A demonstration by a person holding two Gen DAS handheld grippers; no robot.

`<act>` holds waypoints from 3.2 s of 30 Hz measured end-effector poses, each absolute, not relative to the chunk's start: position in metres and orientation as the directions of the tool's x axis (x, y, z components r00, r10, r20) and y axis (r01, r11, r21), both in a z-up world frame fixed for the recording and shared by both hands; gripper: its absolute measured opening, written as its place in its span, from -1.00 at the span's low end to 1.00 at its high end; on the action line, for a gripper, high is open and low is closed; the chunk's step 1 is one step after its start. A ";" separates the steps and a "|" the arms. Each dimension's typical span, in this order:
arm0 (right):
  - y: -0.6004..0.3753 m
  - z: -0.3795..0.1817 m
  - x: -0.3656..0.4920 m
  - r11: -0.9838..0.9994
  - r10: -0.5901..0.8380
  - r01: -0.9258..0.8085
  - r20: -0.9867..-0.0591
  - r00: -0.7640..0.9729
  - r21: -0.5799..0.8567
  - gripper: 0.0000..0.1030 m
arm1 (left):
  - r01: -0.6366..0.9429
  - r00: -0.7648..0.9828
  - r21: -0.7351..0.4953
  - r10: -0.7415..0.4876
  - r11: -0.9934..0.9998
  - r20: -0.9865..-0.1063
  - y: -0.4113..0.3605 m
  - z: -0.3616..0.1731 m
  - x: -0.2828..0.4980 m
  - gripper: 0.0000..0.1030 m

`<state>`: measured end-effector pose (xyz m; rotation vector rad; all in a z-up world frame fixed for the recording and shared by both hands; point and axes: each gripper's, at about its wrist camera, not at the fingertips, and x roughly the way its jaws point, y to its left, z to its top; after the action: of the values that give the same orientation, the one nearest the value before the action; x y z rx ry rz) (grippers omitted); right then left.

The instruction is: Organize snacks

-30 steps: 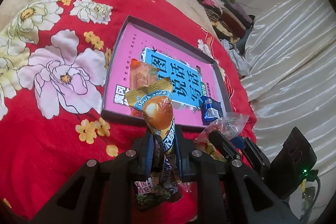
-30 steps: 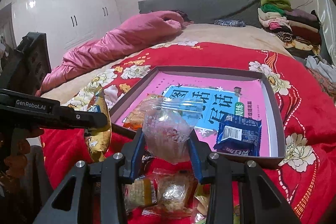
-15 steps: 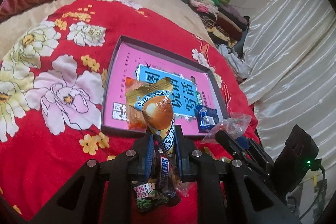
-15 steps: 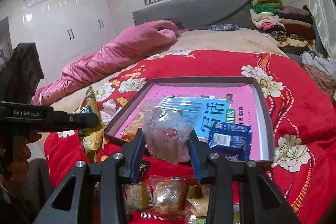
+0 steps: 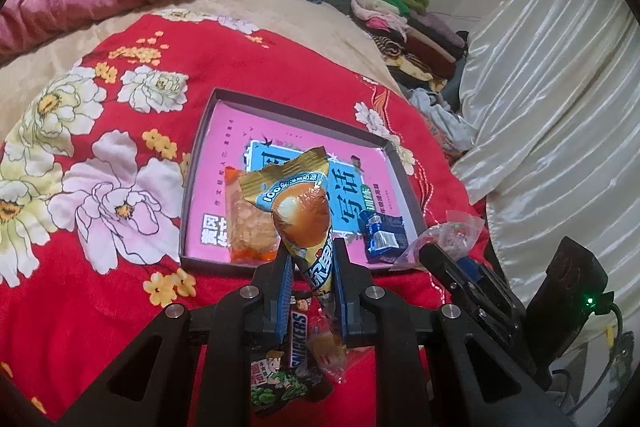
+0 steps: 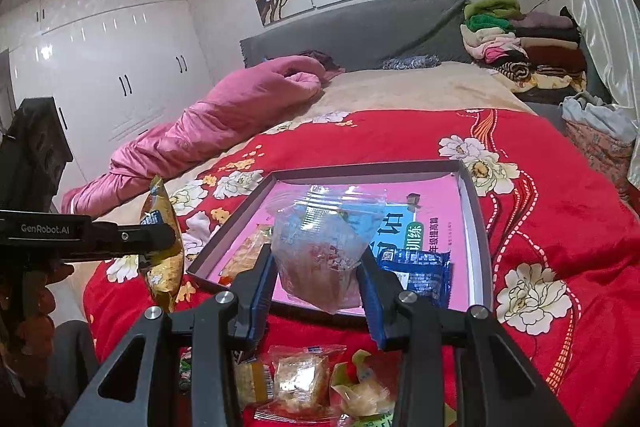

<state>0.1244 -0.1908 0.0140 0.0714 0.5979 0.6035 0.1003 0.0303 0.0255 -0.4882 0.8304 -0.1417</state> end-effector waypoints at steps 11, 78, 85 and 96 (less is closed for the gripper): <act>-0.207 0.021 0.125 0.846 0.528 -0.482 -0.484 0.698 0.227 -0.22 | -0.058 0.691 -0.456 -0.294 0.888 -0.660 0.021 0.038 0.106 -0.64; -0.240 0.013 0.166 0.897 0.442 -0.376 -0.525 0.727 0.233 -0.22 | -0.089 0.674 -0.309 -0.171 0.947 -0.719 -0.012 0.005 0.169 -0.64; -0.242 0.008 0.169 0.903 0.429 -0.353 -0.536 0.727 0.244 -0.22 | -0.089 0.670 -0.324 -0.184 0.942 -0.719 -0.009 0.001 0.173 -0.64; -0.241 -0.004 0.174 0.918 0.396 -0.321 -0.590 0.704 0.233 -0.22 | -0.089 0.650 -0.294 -0.168 0.952 -0.741 -0.011 -0.013 0.182 -0.64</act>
<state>0.1738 -0.2413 -0.0043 0.1161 0.6825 0.3995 0.1820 -0.0109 -0.0135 -0.3188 0.8655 -0.0455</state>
